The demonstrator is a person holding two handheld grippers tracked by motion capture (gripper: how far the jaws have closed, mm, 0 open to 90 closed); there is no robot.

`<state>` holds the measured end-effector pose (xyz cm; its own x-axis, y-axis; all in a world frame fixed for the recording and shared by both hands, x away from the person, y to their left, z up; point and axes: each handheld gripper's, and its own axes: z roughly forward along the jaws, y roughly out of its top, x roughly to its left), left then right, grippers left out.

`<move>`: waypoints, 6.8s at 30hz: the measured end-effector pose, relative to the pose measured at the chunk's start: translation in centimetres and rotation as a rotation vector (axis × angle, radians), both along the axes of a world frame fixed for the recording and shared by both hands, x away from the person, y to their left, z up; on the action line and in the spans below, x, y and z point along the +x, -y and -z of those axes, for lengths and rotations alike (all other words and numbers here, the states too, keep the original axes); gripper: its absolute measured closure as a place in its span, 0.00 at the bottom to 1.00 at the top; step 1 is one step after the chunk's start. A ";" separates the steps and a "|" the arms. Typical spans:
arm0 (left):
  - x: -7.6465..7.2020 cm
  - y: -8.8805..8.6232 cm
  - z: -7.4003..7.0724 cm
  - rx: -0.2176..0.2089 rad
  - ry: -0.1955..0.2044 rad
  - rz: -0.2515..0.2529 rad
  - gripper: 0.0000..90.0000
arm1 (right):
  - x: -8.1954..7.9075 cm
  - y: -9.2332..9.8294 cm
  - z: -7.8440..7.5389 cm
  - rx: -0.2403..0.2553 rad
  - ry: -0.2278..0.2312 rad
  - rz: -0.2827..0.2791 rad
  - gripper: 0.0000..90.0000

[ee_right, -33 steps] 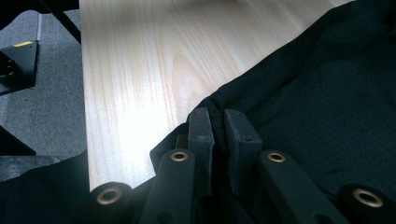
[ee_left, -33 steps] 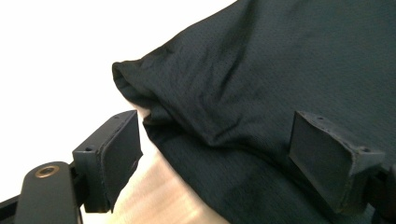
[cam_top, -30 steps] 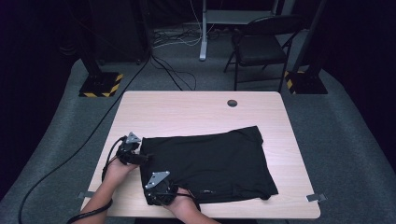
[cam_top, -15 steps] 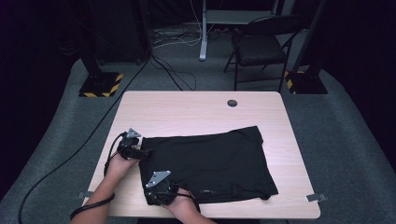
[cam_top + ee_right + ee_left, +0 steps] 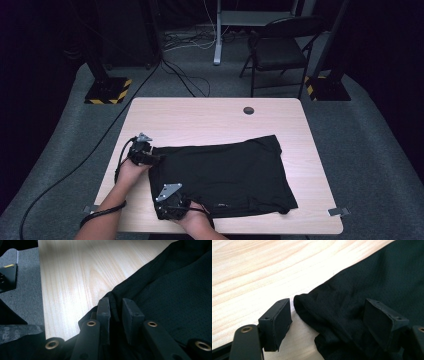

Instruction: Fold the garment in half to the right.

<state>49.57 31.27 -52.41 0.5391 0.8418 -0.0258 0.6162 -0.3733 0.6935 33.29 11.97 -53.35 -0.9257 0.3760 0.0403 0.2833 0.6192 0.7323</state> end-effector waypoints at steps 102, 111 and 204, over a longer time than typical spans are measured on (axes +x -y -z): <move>-1.3 1.2 -15.5 0.087 0.195 0.030 0.91 | -0.1 -1.0 -11.3 0.305 0.063 -0.215 0.95; 0.0 5.9 -13.3 0.047 0.164 0.072 0.90 | -0.2 4.1 -10.7 0.277 0.047 -0.172 0.95; 0.8 14.5 -1.2 0.115 0.029 0.237 0.82 | -1.0 13.4 -0.5 -0.003 -0.068 0.136 0.86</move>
<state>50.35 16.75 -51.22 0.7208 0.6883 0.0815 0.4823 -0.5826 0.6542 32.29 -1.44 -52.82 -0.8614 0.4979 0.1001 0.4139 0.5741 0.7064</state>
